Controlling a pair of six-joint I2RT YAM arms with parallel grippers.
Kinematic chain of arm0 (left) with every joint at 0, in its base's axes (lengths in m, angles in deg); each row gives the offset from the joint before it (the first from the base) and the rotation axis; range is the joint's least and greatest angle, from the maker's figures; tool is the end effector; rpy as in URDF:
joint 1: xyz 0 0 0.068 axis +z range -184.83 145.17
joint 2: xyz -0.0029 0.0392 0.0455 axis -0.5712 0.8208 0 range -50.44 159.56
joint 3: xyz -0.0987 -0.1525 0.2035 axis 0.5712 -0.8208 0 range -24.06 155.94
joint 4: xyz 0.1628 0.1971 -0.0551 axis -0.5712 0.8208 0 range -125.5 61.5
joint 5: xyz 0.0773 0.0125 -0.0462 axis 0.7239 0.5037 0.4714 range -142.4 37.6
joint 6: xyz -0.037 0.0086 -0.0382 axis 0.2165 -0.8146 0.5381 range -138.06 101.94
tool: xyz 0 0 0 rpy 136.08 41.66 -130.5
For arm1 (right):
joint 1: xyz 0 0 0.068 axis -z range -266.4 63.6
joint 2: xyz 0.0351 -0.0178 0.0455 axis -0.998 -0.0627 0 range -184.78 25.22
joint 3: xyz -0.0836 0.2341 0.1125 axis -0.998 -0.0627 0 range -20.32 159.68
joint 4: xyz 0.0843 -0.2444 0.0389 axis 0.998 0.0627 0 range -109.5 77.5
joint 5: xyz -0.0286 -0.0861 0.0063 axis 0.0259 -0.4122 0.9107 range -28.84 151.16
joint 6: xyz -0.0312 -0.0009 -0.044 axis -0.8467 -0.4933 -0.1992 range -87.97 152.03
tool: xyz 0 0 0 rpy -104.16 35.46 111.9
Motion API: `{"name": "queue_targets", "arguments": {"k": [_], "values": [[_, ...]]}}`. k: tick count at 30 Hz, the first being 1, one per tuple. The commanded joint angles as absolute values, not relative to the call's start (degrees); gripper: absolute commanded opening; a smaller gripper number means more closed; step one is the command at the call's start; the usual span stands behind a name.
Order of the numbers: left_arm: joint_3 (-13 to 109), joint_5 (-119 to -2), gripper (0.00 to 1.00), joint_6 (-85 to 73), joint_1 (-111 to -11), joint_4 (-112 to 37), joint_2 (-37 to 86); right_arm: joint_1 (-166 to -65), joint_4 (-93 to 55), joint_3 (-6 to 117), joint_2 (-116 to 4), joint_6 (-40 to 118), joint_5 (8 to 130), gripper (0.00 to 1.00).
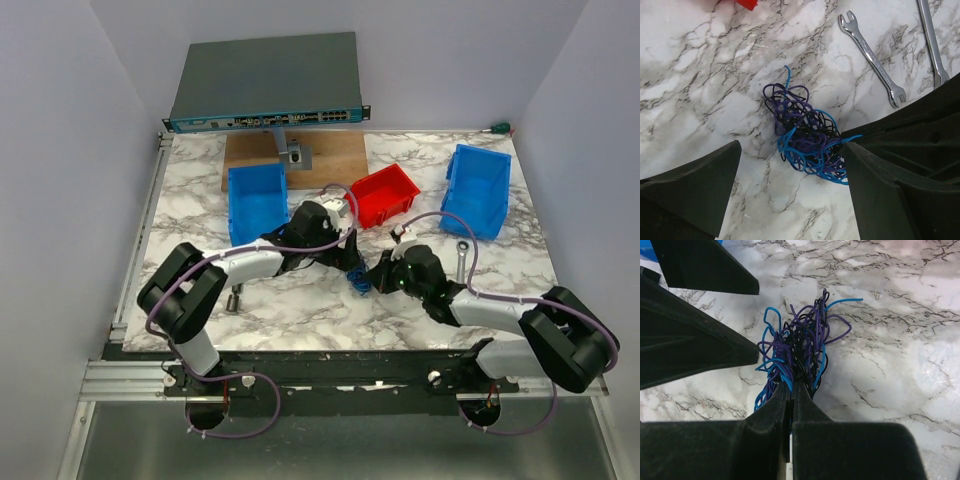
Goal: Untangle the cables
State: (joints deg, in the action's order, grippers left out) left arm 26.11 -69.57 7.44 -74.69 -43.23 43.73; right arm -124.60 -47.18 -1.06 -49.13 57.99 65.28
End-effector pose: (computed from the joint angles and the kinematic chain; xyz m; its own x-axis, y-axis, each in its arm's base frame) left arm 0.2575 -0.2287 0.1858 -0.7521 0.0922 -0.6526 0.5222 0.6875 -0.5046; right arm 0.1834 0.1476 0.1508 -0.6171 0.0699 -0.7838 -0.4413 0.7939 0.4183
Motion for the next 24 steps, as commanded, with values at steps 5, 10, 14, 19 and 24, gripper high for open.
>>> {"name": "queue_targets", "arguments": {"k": [5, 10, 14, 19, 24], "values": [[34.3, -67.8, 0.67, 5.1, -77.6, -34.6, 51.4, -124.9, -46.0, 1.1, -50.9, 58.2, 64.2, 0.01], [36.0, -71.0, 0.41, 4.7, -77.6, -32.2, 53.0, -124.9, -44.7, 2.2, -52.4, 58.4, 63.0, 0.01], [37.0, -71.2, 0.00, 3.6, -77.6, -30.7, 53.2, -124.9, -42.3, 3.0, -52.5, 59.3, 58.1, 0.20], [33.1, -66.6, 0.00, 3.6, -77.2, -33.4, 48.1, -124.9, -41.1, 1.8, -49.6, 61.3, 53.3, 0.48], [31.1, -65.2, 0.00, 3.0, -76.9, -34.7, 45.8, -124.9, -42.7, 0.5, -48.1, 61.1, 54.9, 0.30]]}}
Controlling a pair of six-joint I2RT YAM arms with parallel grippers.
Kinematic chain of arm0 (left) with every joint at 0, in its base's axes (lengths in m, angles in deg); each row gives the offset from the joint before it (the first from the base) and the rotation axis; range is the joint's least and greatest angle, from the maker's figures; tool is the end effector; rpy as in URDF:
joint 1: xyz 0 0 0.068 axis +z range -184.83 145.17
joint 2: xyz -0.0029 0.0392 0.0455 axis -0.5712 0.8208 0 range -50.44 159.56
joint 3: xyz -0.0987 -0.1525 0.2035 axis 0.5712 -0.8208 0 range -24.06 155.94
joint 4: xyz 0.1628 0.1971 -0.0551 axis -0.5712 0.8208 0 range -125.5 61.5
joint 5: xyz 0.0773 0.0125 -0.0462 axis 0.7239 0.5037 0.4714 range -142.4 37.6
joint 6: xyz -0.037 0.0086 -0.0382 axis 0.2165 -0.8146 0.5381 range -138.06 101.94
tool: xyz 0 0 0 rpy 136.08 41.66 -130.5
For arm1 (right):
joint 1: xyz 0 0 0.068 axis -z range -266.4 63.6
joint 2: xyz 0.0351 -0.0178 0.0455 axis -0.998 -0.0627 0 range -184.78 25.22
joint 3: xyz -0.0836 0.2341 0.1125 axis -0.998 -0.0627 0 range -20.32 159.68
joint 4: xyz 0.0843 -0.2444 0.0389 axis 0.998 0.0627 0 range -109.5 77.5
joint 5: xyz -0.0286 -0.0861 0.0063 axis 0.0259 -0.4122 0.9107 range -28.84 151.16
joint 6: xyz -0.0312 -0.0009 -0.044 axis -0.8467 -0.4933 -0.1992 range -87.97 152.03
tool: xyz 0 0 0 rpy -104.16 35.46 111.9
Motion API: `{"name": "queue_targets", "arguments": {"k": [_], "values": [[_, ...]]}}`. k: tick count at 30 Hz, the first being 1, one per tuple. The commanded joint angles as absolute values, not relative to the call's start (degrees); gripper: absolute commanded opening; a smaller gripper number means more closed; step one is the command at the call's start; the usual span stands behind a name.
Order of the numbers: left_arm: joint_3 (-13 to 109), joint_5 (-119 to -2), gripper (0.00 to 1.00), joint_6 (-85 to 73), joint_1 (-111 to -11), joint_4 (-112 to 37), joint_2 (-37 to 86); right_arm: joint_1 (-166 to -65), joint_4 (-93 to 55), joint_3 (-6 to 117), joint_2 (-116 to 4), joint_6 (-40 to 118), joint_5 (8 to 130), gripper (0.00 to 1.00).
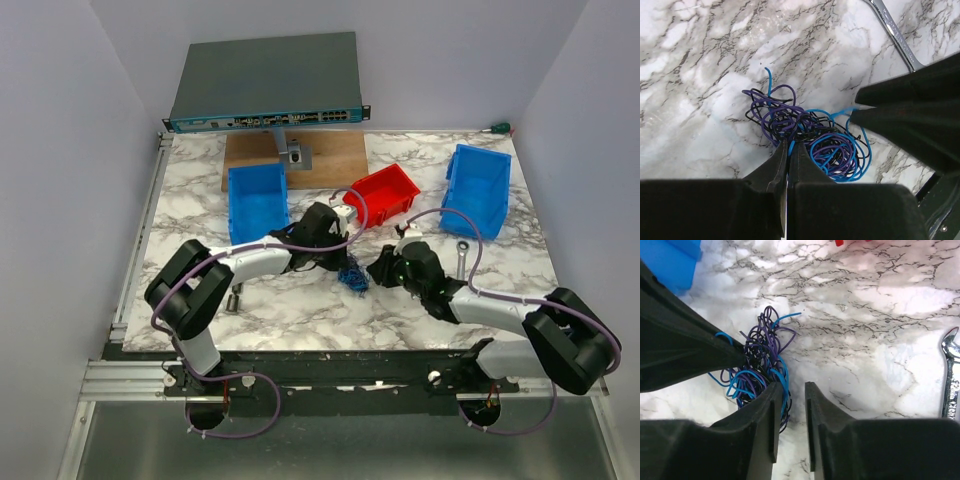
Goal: Untangle the cables
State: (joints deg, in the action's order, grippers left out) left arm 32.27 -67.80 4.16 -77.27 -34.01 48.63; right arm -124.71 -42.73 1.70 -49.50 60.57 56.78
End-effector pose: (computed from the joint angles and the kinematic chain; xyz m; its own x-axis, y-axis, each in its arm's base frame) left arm 0.2593 -0.2499 0.1764 -0.7756 0.2153 -0.5933 0.5377 0.7178 -0.4424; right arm 0.1915 0.1479 0.1558 -0.6094 0.1256 -0.7828 -0.3127 0.8692 0.3829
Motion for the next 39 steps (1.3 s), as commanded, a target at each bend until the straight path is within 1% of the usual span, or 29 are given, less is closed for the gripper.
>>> {"name": "queue_targets", "arguments": {"k": [1, 2, 4, 5, 6, 8, 9, 10, 11, 12, 14, 15, 16, 20, 21, 23, 24, 26, 27, 30, 33, 39], "values": [[31.4, -65.4, 0.00, 3.0, -76.8, -34.6, 46.1, -124.9, -43.0, 0.5, -48.1, 61.0, 55.5, 0.19], [31.6, -65.8, 0.00, 3.0, -76.8, -34.3, 46.3, -124.9, -43.1, 0.5, -48.2, 60.8, 56.0, 0.12], [31.8, -66.1, 0.00, 3.1, -76.8, -34.3, 46.2, -124.9, -43.5, 0.6, -48.7, 60.6, 57.0, 0.10], [31.6, -66.1, 0.00, 3.1, -76.7, -34.7, 46.0, -124.9, -43.6, 0.7, -48.8, 60.7, 57.7, 0.12], [31.3, -66.0, 0.00, 3.1, -76.7, -35.1, 45.7, -124.9, -43.6, 0.8, -48.9, 60.6, 58.2, 0.21], [30.9, -66.2, 0.00, 3.0, -76.7, -35.2, 45.3, -124.9, -44.9, 0.5, -48.8, 60.1, 60.5, 0.50], [30.9, -66.5, 0.00, 3.0, -76.7, -35.2, 45.3, -124.9, -46.1, 0.1, -48.5, 59.8, 62.6, 0.58], [30.8, -66.8, 0.00, 3.0, -76.7, -35.2, 45.3, -124.9, -47.2, -0.4, -48.2, 59.5, 64.2, 0.65], [31.0, -67.0, 0.00, 3.0, -76.7, -35.2, 45.5, -124.9, -48.4, -0.9, -48.1, 59.4, 65.7, 0.67], [31.0, -67.2, 0.00, 3.0, -76.7, -35.2, 45.5, -124.9, -49.3, -1.3, -48.0, 59.3, 66.8, 0.68], [30.9, -67.4, 0.00, 3.0, -76.7, -35.2, 45.5, -124.9, -50.3, -1.5, -48.5, 59.1, 68.8, 0.62], [30.7, -67.4, 0.00, 3.0, -76.7, -35.2, 45.3, -124.9, -50.2, -1.2, -49.1, 59.2, 69.1, 0.56], [30.4, -67.4, 0.00, 3.1, -76.6, -36.9, 45.0, -124.9, -49.7, -0.8, -49.7, 59.1, 69.4, 0.54], [28.1, -67.8, 0.00, 3.1, -76.5, -39.9, 42.4, -124.9, -49.5, 0.9, -53.8, 59.0, 72.7, 0.54], [27.2, -67.7, 0.00, 3.2, -76.5, -40.9, 41.6, -124.9, -49.0, 1.7, -54.7, 58.9, 73.4, 0.51], [25.8, -67.6, 0.00, 3.4, -76.3, -42.5, 40.1, -124.9, -48.7, 2.5, -55.9, 58.9, 74.3, 0.33], [25.1, -67.4, 0.00, 3.6, -76.1, -43.5, 39.4, -124.9, -48.6, 2.5, -55.9, 58.9, 74.0, 0.19], [23.5, -66.6, 0.00, 4.2, -75.6, -45.0, 37.6, -124.9, -47.9, 2.3, -54.6, 59.0, 72.0, 0.02], [22.6, -65.7, 0.00, 4.8, -75.3, -45.6, 36.7, -124.8, -47.3, 1.9, -53.7, 59.1, 69.9, 0.01], [17.2, -61.0, 0.00, 5.9, -74.1, -49.9, 31.0, -124.9, -44.9, 0.5, -49.4, 61.3, 61.6, 0.01], [11.5, -55.8, 0.00, 6.0, -73.8, -54.8, 24.4, -124.9, -41.9, -0.7, -45.2, 63.9, 49.5, 0.01], [4.1, -40.6, 0.00, 8.2, -73.6, -57.3, 14.7, -124.9, -35.2, -3.6, -37.1, 73.6, 27.9, 0.01]]}}
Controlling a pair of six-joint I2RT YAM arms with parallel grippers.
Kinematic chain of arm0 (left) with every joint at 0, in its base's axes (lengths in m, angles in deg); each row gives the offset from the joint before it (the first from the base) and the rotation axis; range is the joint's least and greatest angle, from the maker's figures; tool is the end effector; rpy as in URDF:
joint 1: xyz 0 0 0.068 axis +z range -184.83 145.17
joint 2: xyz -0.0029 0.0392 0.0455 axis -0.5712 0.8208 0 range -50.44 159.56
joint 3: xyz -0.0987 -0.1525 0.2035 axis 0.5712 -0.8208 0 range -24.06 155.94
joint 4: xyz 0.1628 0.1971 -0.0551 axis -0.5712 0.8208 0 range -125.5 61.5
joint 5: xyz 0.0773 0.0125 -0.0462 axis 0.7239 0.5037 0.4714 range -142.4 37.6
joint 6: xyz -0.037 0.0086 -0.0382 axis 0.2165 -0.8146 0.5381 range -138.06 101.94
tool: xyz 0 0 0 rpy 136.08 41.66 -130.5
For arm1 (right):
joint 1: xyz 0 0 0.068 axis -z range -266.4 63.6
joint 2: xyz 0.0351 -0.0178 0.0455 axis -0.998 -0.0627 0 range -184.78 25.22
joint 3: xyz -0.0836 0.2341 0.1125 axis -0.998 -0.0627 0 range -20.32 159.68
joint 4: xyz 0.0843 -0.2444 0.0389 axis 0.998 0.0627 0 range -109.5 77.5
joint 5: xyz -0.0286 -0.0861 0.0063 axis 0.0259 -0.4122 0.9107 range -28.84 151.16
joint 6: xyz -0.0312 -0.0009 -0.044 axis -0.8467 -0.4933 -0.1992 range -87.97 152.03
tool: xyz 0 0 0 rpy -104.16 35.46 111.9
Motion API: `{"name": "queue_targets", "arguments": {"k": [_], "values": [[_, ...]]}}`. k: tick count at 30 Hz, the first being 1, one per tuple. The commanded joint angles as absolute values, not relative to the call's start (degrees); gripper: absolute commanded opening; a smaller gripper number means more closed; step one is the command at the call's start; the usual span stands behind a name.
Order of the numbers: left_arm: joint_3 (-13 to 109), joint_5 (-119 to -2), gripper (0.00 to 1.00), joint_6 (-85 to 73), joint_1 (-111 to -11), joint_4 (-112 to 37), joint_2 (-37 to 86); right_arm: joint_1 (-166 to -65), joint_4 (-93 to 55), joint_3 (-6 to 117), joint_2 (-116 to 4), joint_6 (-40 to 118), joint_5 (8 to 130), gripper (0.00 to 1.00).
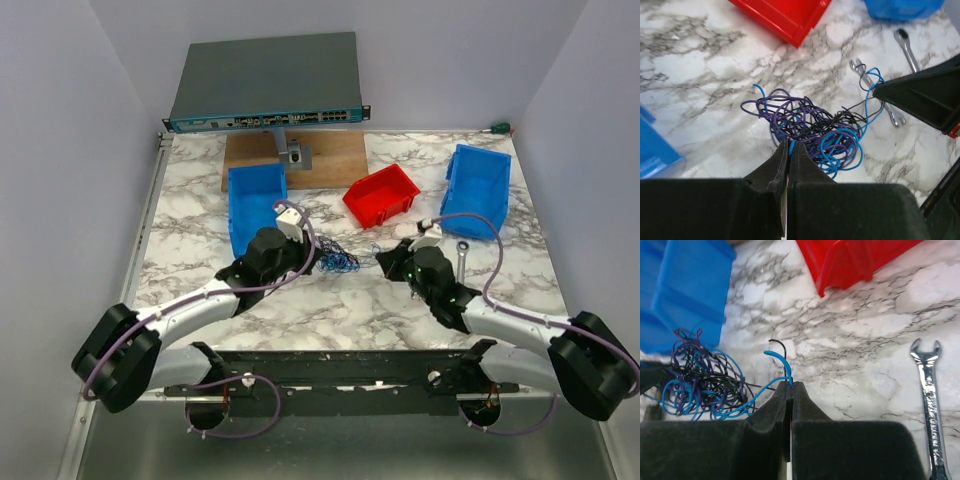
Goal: Untangle the cables
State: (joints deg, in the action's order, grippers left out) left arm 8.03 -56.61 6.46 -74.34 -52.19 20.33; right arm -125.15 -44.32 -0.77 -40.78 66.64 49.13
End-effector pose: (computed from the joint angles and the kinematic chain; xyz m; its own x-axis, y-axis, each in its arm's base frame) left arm 0.2016 -0.1696 0.2155 -0.5479 -0.0845 -0.8323 0.5052 0.7595 -0.4097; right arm 0.1809 0.1357 0.1784 -0.4984 0.3123 -0.8088 -0.2162 0.8586 0.4647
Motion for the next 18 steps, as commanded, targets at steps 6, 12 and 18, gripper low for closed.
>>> {"name": "queue_targets", "arguments": {"k": [6, 12, 18], "values": [[-2.9, -24.6, 0.00, 13.0, -73.6, -58.2, 5.4, -124.8, -30.2, -7.0, -27.2, 82.7, 14.8, 0.01], [-2.4, -35.0, 0.00, 7.3, -73.3, -61.0, 5.7, -124.8, -33.7, -9.9, -20.0, 78.3, 18.3, 0.01], [3.9, -61.1, 0.00, 1.9, -73.6, -63.0, 15.3, -124.9, -47.0, -12.3, -18.5, 60.1, 48.7, 0.84]]}}
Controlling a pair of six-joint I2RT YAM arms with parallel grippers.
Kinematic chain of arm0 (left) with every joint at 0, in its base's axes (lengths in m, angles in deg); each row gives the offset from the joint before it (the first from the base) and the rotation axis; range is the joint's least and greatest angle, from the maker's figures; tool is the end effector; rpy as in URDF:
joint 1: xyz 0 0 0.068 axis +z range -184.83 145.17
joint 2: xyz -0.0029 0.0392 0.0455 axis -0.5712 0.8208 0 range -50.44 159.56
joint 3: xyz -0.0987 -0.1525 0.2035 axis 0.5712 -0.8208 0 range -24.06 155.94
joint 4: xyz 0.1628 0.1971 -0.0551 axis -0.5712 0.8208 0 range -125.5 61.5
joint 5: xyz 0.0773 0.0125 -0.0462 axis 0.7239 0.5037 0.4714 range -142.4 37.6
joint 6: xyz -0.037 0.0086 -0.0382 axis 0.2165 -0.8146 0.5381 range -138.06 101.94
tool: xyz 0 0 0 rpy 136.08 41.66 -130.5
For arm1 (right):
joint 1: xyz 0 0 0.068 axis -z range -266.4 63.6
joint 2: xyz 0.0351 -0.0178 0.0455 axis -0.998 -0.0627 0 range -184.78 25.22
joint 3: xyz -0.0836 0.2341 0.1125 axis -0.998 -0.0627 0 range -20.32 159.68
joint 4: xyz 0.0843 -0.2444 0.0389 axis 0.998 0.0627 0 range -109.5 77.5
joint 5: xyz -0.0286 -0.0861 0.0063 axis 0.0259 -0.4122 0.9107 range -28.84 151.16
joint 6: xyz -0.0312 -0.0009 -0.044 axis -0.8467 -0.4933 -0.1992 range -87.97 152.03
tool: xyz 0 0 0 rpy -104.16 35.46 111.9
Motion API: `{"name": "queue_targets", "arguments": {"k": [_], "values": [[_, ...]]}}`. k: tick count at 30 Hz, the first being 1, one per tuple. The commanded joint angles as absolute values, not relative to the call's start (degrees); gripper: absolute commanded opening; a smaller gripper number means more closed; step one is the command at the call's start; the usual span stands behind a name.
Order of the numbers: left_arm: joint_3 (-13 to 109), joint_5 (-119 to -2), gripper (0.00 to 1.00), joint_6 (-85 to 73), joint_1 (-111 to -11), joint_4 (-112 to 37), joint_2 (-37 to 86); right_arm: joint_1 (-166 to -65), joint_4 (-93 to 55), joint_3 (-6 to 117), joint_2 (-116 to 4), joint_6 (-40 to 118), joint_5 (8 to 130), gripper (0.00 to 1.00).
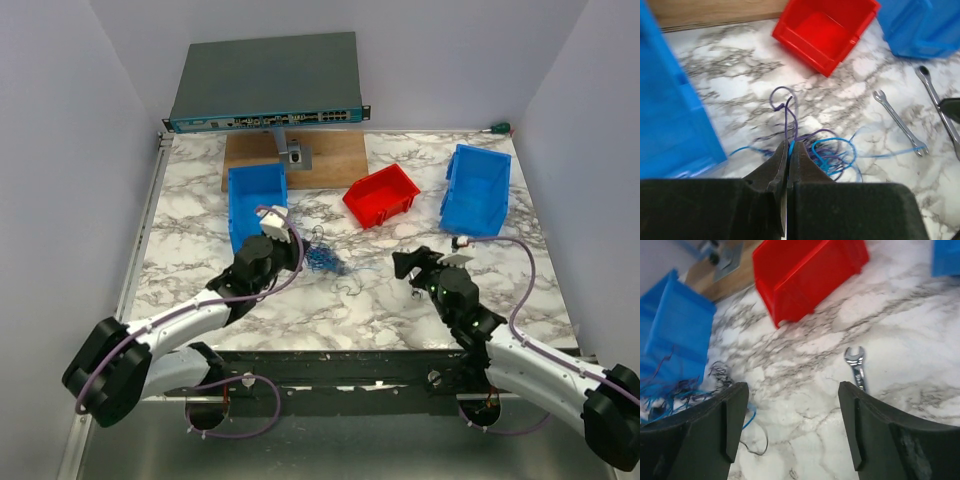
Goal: Untangle the cables
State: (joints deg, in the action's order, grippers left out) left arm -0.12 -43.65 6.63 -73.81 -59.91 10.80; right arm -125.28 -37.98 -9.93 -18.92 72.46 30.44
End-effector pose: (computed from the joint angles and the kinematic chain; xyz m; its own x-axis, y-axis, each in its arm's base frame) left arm 0.1828 -0.1410 0.2198 -0.3691 -0.2323 -0.8999 0.3877 0.8415 -0.3763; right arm 0.1426 0.0916 0.1836 -0.2571 0.5088 -0.8216 0.0142 0.8521 0.5232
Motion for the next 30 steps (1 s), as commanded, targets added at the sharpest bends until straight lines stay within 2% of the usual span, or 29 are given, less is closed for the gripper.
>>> {"name": "queue_targets", "arguments": {"k": [1, 7, 14, 22, 27, 30], "values": [[4.0, -62.1, 0.00, 2.4, -73.6, -64.0, 16.2, -124.8, -48.8, -12.9, -19.0, 59.5, 51.5, 0.87], [5.2, -66.2, 0.00, 2.0, -73.6, -64.3, 18.3, -124.9, -50.3, -8.5, -26.8, 56.3, 60.7, 0.91], [3.5, -65.1, 0.00, 1.8, -73.6, -64.9, 16.1, -124.9, -49.3, 0.1, -43.4, 57.3, 67.9, 0.88], [3.7, -66.6, 0.00, 1.8, -73.6, -65.2, 16.6, -124.9, -60.9, 0.1, -53.5, 57.5, 82.1, 0.84], [5.5, -65.8, 0.00, 2.5, -73.6, -62.5, 18.6, -125.7, -58.8, 1.1, -57.1, 56.3, 79.8, 0.84], [6.9, -63.0, 0.00, 3.1, -73.6, -59.4, 20.4, -128.0, -53.9, 3.7, -59.4, 54.7, 73.8, 0.77]]}}
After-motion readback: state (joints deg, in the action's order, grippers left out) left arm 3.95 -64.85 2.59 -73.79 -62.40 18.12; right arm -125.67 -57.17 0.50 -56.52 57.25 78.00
